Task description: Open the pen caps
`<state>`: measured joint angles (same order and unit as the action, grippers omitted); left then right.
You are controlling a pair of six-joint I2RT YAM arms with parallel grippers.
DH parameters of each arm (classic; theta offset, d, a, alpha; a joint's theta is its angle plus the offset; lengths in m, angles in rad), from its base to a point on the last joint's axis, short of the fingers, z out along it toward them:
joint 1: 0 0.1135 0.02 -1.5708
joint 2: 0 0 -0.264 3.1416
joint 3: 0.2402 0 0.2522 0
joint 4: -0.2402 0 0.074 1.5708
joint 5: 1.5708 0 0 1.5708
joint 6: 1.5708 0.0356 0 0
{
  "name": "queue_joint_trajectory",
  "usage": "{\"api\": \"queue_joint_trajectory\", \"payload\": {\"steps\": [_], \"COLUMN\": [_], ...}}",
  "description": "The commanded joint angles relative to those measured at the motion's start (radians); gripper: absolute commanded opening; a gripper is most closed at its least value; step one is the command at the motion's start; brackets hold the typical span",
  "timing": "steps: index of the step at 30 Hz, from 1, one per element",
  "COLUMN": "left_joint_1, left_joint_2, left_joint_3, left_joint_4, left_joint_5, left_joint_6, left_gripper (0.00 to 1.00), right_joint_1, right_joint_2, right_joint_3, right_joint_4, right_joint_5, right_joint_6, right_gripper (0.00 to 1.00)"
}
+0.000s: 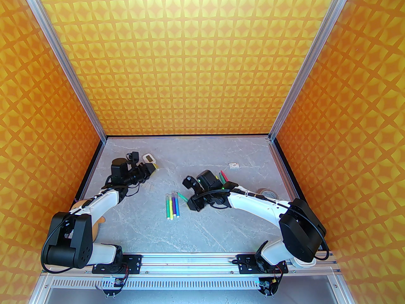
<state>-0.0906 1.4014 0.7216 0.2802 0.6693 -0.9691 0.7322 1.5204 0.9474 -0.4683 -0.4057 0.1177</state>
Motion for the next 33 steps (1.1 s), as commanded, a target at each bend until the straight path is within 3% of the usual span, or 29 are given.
{"api": "queue_joint_trajectory", "payload": {"steps": [1, 7, 16, 22, 29, 33], "left_joint_1": [-0.003, -0.003, -0.013, -0.045, -0.131, -0.159], "left_joint_2": [-0.022, -0.035, -0.052, -0.012, 0.086, 0.13], "left_joint_3": [0.033, 0.084, 0.184, 0.211, 0.279, 0.308], "left_joint_4": [-0.017, -0.251, -0.724, -0.845, -0.912, -0.911], "left_joint_5": [-0.053, -0.08, -0.299, -0.412, -0.531, -0.538], "left_joint_6": [0.027, 0.196, 0.498, 0.565, 0.588, 0.592], "left_gripper": [0.0, 0.0, 0.0, 0.0, 0.0, 0.0], "right_joint_1": [-0.008, -0.024, -0.031, -0.03, -0.032, -0.033], "right_joint_2": [-0.04, -0.058, 0.002, 0.071, 0.121, 0.143], "right_joint_3": [-0.001, 0.005, 0.046, 0.081, 0.084, 0.08], "right_joint_4": [-0.052, -0.033, 0.0, -0.023, -0.022, -0.021], "right_joint_5": [-0.011, 0.116, 0.401, 0.573, 0.636, 0.654], "right_joint_6": [-0.02, 0.006, 0.078, 0.121, 0.148, 0.152], "right_gripper": [0.0, 0.0, 0.0, 0.0, 0.0, 0.0]}}
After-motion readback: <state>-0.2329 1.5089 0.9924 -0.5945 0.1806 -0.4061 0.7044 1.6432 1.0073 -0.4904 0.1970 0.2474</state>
